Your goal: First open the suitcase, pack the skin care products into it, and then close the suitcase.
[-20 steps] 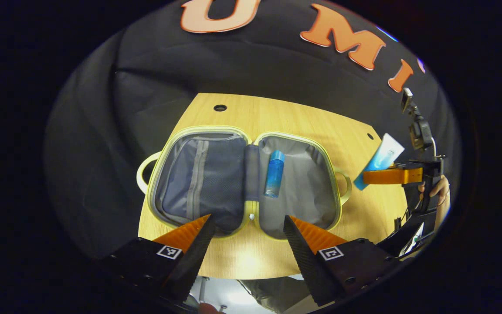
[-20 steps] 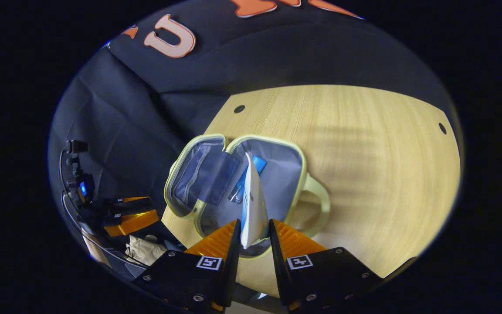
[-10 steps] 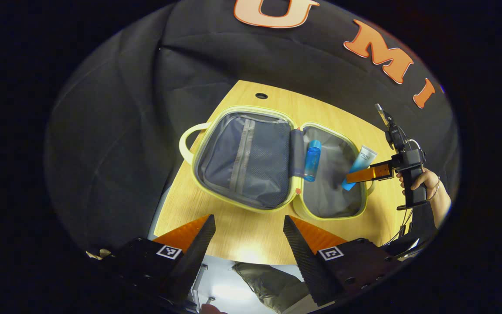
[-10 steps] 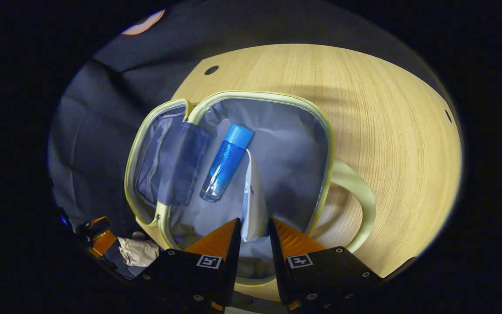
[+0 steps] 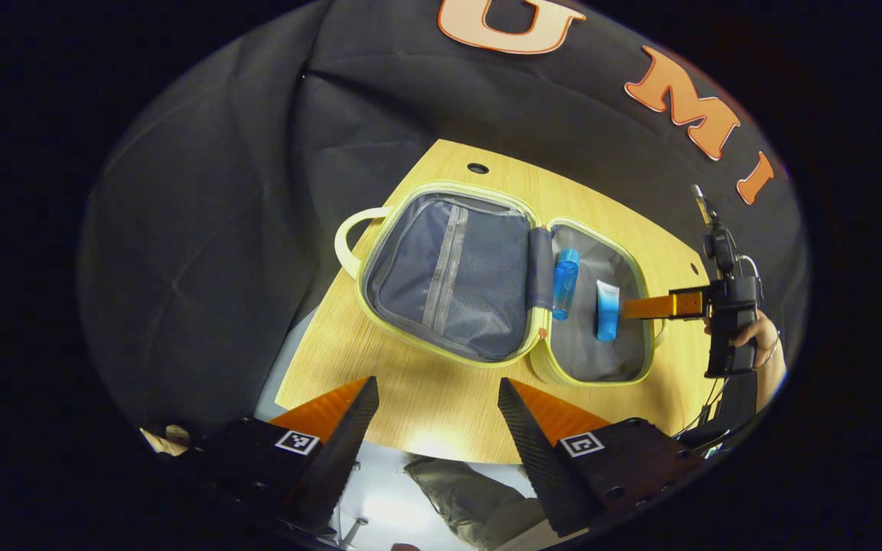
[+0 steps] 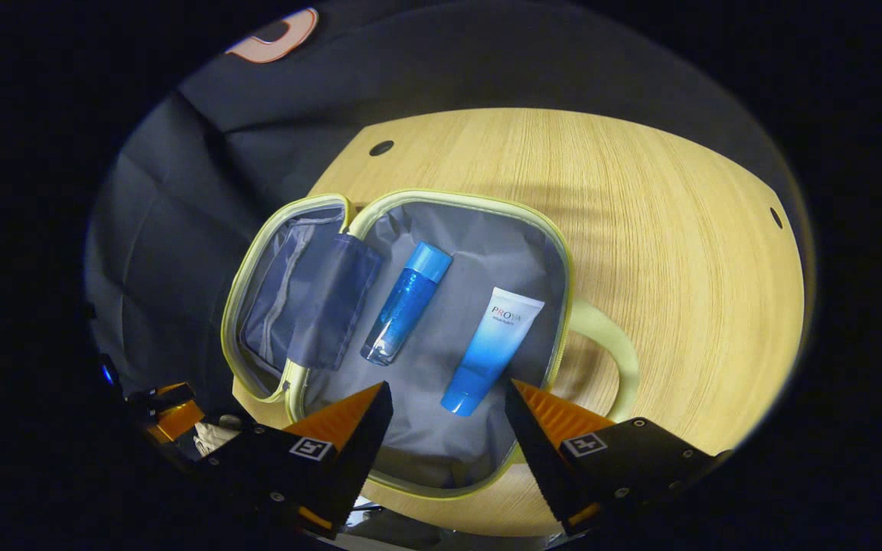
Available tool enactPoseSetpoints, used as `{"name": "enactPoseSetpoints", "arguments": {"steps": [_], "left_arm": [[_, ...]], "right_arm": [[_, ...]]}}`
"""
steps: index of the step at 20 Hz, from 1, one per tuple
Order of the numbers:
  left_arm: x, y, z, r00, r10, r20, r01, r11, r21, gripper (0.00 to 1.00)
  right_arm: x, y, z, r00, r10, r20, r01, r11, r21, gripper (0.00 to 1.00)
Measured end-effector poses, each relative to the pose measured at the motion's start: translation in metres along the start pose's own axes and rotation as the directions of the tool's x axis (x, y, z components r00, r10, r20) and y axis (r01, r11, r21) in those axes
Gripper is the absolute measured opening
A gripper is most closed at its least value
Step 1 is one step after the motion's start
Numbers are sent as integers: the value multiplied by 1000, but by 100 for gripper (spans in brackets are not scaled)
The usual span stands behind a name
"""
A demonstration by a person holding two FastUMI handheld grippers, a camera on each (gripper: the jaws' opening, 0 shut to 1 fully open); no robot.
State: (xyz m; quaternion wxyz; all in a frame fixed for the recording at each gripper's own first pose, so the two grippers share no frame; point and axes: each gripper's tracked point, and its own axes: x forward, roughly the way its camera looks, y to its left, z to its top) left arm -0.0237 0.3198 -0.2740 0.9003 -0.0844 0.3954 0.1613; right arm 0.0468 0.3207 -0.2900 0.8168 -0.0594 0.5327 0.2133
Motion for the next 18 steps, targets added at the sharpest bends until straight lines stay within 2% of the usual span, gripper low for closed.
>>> {"name": "enactPoseSetpoints", "arguments": {"steps": [3, 6, 11, 13, 18], "left_arm": [[11, 11, 23, 998, -22, 61, 27, 997, -72, 98], [19, 38, 67, 989, -45, 142, 67, 986, -152, 98], [56, 89, 121, 975, -90, 205, 138, 963, -232, 98], [85, 105, 133, 974, -124, 191, 166, 961, -223, 98], [159, 133, 137, 982, -154, 110, 173, 966, -192, 98]], "right_arm": [[-18, 11, 14, 992, 50, 118, -47, 998, -31, 96], [-41, 21, 31, 963, 86, 255, -77, 996, -45, 96], [-61, 16, 34, 922, 34, 386, -40, 999, 6, 96], [-63, 14, 29, 914, 16, 406, -38, 998, 48, 96], [-68, 4, 20, 890, -61, 451, -7, 989, 147, 95]]}}
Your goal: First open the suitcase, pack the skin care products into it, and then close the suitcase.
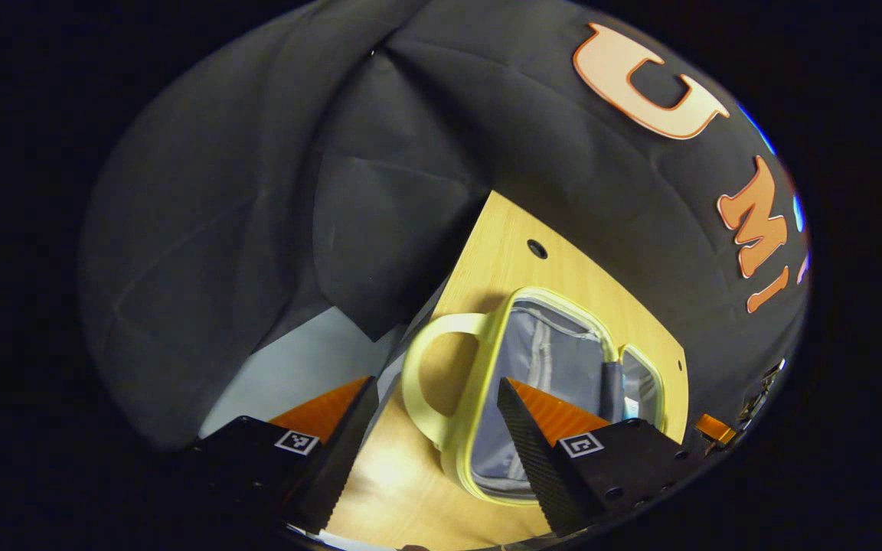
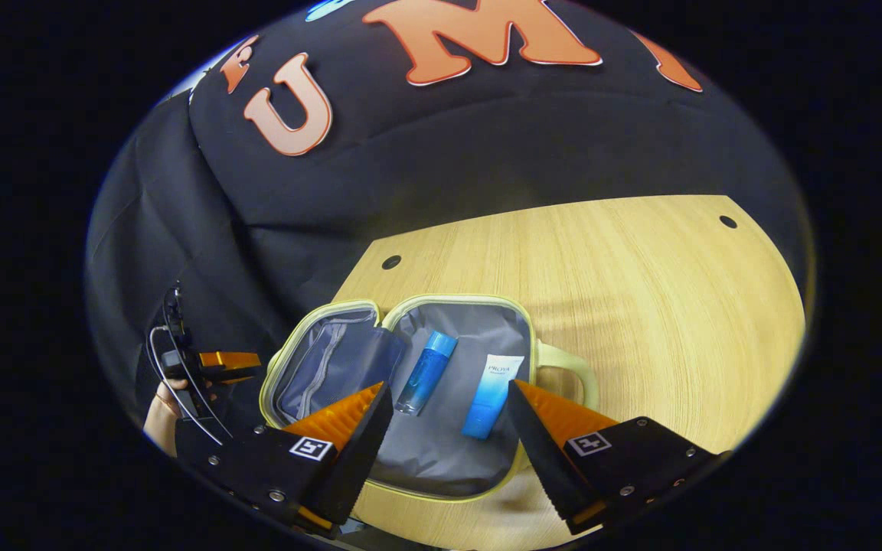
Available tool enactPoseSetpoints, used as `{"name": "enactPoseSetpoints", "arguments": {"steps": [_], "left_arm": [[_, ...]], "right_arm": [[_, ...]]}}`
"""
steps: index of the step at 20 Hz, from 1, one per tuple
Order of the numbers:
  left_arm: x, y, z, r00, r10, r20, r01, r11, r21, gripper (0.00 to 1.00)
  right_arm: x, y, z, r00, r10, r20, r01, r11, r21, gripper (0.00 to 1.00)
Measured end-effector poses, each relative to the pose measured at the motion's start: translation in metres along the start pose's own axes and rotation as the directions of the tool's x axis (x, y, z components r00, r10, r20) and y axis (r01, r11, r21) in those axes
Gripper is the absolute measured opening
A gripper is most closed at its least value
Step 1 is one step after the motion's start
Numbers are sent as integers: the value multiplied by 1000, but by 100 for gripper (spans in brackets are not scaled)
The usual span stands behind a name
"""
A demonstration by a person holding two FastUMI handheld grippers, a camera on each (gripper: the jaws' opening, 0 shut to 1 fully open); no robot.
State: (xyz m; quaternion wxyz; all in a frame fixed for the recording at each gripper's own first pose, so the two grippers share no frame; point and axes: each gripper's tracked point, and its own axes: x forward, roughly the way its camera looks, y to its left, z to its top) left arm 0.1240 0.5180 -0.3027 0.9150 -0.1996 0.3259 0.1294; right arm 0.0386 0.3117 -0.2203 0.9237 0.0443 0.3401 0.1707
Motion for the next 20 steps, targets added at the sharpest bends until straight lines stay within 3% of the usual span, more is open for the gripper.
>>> {"name": "enactPoseSetpoints", "arguments": {"steps": [8, 9, 10, 13, 15, 20], "left_arm": [[60, 15, -5, 997, -30, -71, 27, 999, -45, 92], [63, 13, -6, 996, -43, -78, 38, 998, -58, 71], [66, 10, -9, 995, -53, -88, 47, 996, -69, 76], [80, 16, -20, 988, 42, -149, -53, 996, -74, 16], [63, 8, -10, 989, 65, -136, -68, 997, -20, 11], [14, -25, 21, 990, 128, -50, -122, 986, 113, 11]], "right_arm": [[-7, -13, -16, 997, -80, 16, 78, 991, 112, 96], [-9, -14, -17, 996, -89, 17, 86, 989, 116, 95], [-10, -17, -17, 995, -96, 20, 93, 988, 120, 95], [-16, -25, -14, 993, -115, 31, 109, 985, 135, 96], [-21, -30, -6, 990, -130, 58, 122, 984, 127, 96], [-49, -56, 32, 970, -184, 157, 179, 983, 46, 96]]}}
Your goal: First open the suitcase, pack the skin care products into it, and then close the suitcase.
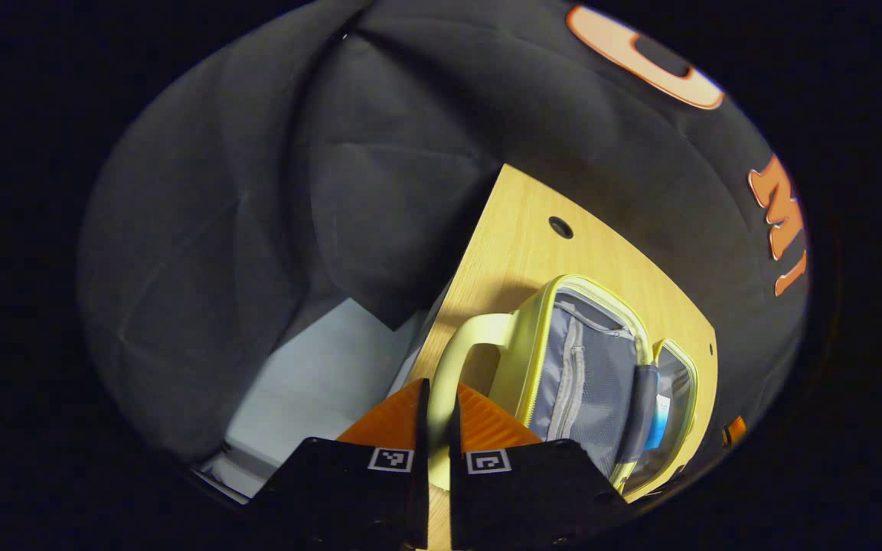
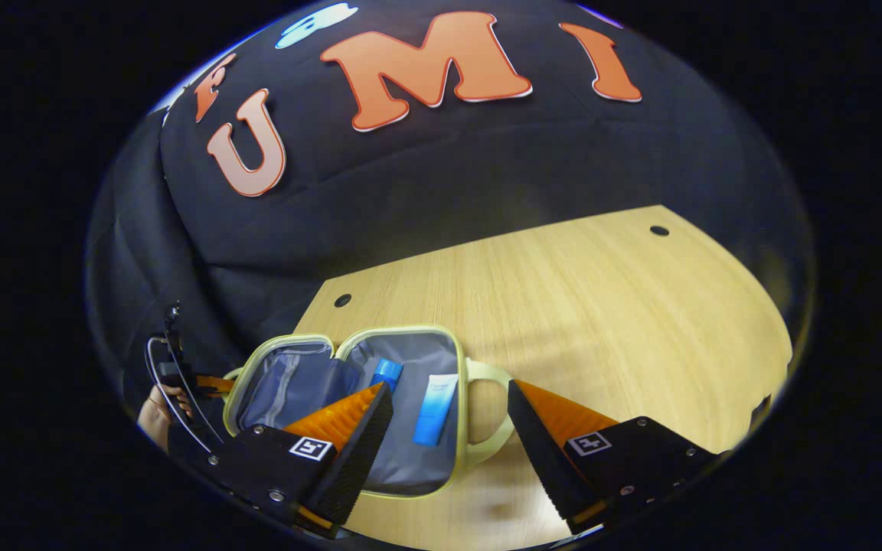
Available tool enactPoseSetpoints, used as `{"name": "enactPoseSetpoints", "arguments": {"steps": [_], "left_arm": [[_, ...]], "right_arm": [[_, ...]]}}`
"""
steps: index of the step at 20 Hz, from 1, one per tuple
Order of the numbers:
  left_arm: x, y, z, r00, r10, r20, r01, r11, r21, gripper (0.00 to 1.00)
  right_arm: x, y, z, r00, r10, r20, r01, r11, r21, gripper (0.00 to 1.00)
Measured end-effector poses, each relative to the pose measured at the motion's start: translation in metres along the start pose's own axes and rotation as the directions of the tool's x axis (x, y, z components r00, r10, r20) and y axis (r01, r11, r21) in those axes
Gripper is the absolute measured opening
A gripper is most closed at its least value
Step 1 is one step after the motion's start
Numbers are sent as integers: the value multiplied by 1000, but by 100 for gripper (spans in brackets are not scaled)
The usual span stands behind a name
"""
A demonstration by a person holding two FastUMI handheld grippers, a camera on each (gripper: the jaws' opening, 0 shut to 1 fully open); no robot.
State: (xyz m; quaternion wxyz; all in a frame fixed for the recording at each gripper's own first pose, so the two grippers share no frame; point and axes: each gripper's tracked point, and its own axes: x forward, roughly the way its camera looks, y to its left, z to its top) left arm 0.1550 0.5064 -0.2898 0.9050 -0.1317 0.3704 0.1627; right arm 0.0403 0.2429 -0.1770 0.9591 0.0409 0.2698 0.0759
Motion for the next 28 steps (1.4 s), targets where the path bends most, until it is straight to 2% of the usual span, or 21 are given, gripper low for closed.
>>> {"name": "enactPoseSetpoints", "arguments": {"steps": [5, 12, 17, 22, 26, 28], "left_arm": [[-65, -49, 20, 995, 17, 99, -24, 998, 65, 11], [-156, -174, 27, 976, -13, 217, -31, 980, 196, 10], [-167, -250, 26, 968, 15, 250, -92, 949, 302, 11], [-168, -333, 7, 968, -61, 242, -37, 925, 378, 10], [-150, -379, -7, 967, -35, 252, -84, 889, 449, 11], [-140, -406, -19, 971, -57, 234, -65, 873, 484, 10]], "right_arm": [[-16, -37, 43, 996, -14, 84, 16, 1000, -21, 96], [-29, -83, 83, 990, 22, 143, -14, 998, -55, 96], [-35, -112, 112, 980, 58, 190, -44, 996, -76, 96], [-41, -155, 123, 972, 48, 228, -29, 996, -87, 95], [-46, -186, 130, 970, 28, 241, -12, 998, -69, 95], [-46, -198, 131, 969, 18, 246, -3, 998, -60, 95]]}}
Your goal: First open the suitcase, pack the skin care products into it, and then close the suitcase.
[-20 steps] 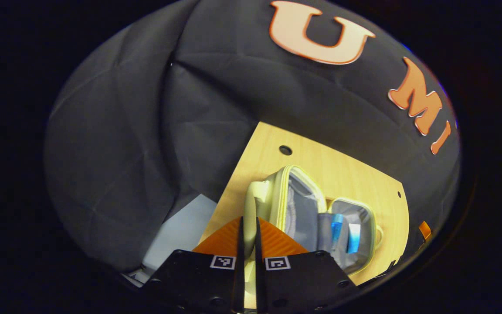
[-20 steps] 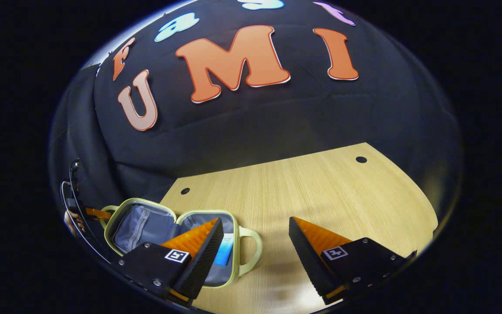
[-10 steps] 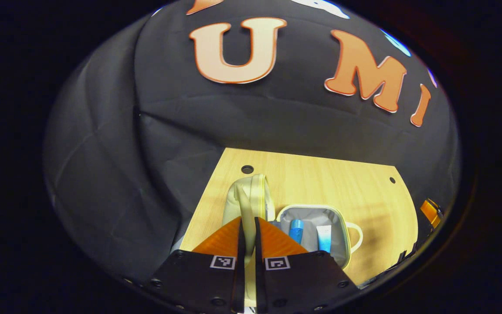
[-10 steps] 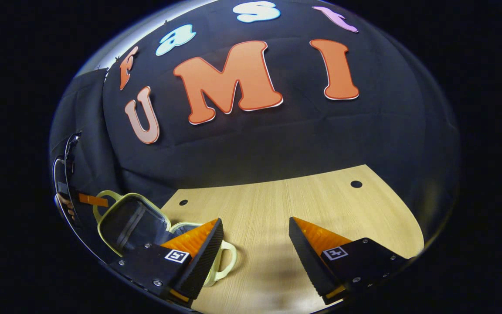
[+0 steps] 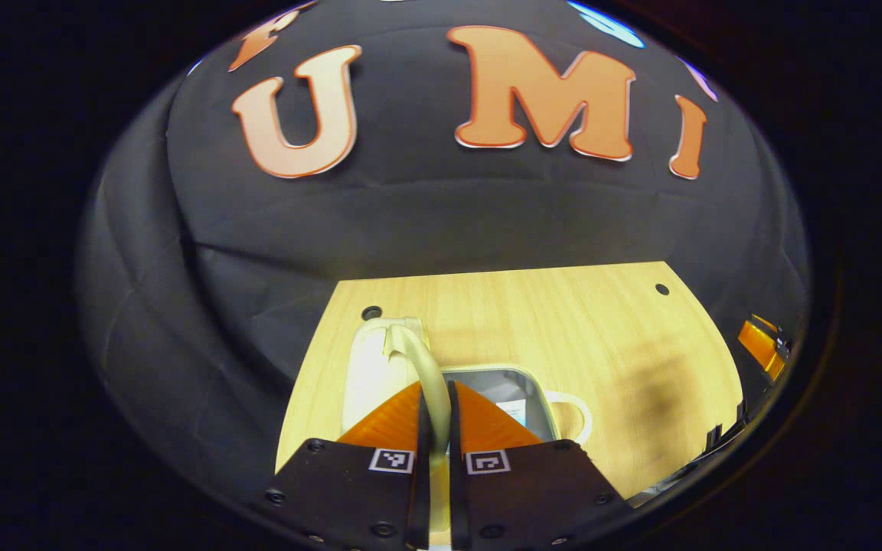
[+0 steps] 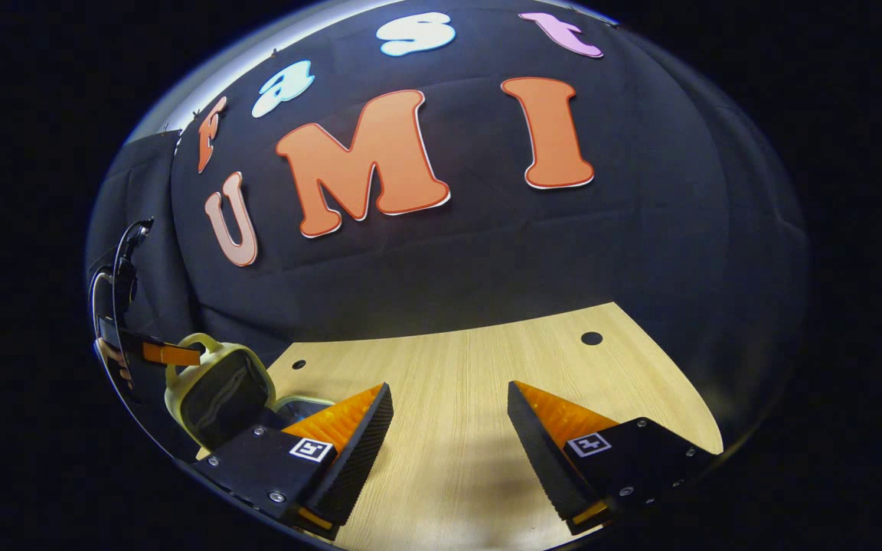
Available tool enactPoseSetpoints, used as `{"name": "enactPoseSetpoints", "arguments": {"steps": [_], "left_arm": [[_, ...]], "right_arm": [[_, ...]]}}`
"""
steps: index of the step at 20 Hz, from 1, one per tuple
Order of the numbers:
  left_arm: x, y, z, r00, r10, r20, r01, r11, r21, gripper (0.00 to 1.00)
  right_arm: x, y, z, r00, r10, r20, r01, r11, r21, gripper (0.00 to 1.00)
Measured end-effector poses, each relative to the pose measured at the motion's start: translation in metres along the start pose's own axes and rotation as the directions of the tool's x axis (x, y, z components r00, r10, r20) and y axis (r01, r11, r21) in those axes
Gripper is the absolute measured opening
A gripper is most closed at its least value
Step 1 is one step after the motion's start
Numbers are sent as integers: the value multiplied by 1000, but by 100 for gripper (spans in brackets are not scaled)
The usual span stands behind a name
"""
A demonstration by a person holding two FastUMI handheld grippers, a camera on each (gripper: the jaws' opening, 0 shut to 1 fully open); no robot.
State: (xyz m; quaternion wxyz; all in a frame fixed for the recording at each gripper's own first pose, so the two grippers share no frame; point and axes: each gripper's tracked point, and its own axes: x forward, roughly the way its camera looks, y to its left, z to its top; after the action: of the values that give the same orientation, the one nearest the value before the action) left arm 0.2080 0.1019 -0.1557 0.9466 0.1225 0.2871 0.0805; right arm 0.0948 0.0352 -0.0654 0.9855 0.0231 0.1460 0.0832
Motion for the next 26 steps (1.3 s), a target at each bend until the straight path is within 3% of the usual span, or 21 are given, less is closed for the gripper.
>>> {"name": "enactPoseSetpoints", "arguments": {"steps": [6, 12, 18, 22, 23, 24, 25, 26], "left_arm": [[41, -80, -16, 995, -82, -55, 86, 994, 72, 11], [73, -148, -70, 959, -214, -185, 228, 972, 56, 11], [123, -181, -157, 917, -218, -334, 261, 961, 90, 11], [132, -193, -167, 915, -250, -315, 287, 955, 76, 11], [132, -195, -165, 915, -253, -313, 283, 958, 54, 22], [132, -194, -157, 926, -236, -294, 262, 964, 52, 22], [129, -192, -142, 945, -228, -236, 248, 967, 60, 34], [122, -193, -120, 961, -227, -155, 240, 968, 70, 53]], "right_arm": [[0, -25, -5, 999, -33, -4, 33, 999, 27, 95], [-5, -48, -17, 995, -92, -23, 93, 995, 47, 95], [-12, -59, -24, 989, -141, -37, 142, 990, 14, 95], [-17, -56, -29, 986, -162, -51, 162, 987, 2, 95], [-18, -54, -28, 985, -165, -53, 166, 986, 1, 95], [-20, -50, -28, 985, -165, -55, 165, 986, 2, 95], [-22, -46, -27, 985, -164, -51, 165, 986, 2, 95], [-23, -41, -25, 985, -165, -45, 165, 986, -2, 95]]}}
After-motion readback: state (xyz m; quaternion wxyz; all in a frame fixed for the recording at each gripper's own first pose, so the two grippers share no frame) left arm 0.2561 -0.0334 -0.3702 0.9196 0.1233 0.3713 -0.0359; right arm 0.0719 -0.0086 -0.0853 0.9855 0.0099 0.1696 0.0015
